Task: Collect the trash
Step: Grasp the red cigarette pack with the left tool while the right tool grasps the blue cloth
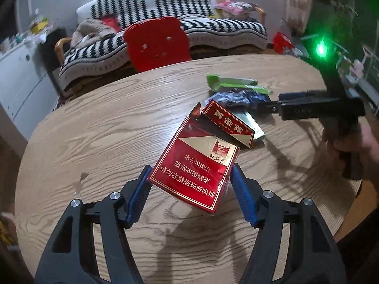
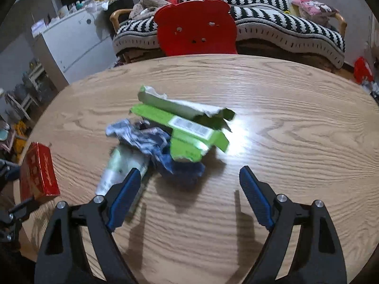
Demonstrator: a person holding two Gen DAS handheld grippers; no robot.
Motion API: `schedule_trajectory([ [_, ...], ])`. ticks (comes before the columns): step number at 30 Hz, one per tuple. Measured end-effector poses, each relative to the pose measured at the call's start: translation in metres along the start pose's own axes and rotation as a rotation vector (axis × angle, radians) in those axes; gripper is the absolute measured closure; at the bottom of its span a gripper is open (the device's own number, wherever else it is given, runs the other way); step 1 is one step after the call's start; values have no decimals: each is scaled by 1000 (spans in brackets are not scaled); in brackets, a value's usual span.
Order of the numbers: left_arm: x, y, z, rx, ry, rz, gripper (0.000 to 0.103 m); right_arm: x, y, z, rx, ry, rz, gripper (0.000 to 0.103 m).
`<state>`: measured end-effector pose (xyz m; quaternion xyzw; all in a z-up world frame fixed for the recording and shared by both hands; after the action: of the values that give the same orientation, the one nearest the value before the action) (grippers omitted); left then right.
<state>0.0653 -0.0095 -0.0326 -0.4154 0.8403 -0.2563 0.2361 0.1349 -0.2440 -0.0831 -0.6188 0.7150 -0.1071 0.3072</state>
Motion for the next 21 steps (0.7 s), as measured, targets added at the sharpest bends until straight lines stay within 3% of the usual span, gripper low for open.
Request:
schedule_trajectory([
  [5, -14, -2, -4, 13, -5, -84, 38, -10, -2, 15, -11, -5, 22, 33],
  [7, -15, -3, -3, 13, -12, -98, 38, -14, 0, 17, 8, 9, 17, 50],
  [8, -15, -3, -3, 13, -14, -102, 38, -16, 0, 16, 7, -2, 21, 67],
  [9, -16, -3, -3, 13, -15, -104, 38, -18, 0, 12, 10, -13, 28, 72],
  [21, -3, -15, -6, 29, -16, -123, 38, -16, 21, -78, 95, -94, 18, 76],
])
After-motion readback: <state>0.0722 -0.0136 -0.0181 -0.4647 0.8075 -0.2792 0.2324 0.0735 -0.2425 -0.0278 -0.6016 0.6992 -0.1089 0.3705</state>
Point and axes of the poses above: each gripper's, at about its wrist camera, not at the fingertips, and z roughly the way its jaws point, x to its right, y to its underside, the point moved 2 cm from there along z, roughly the way its jaws point, and after that the axes turned 14 degrees about z, right-handed, at the moved point
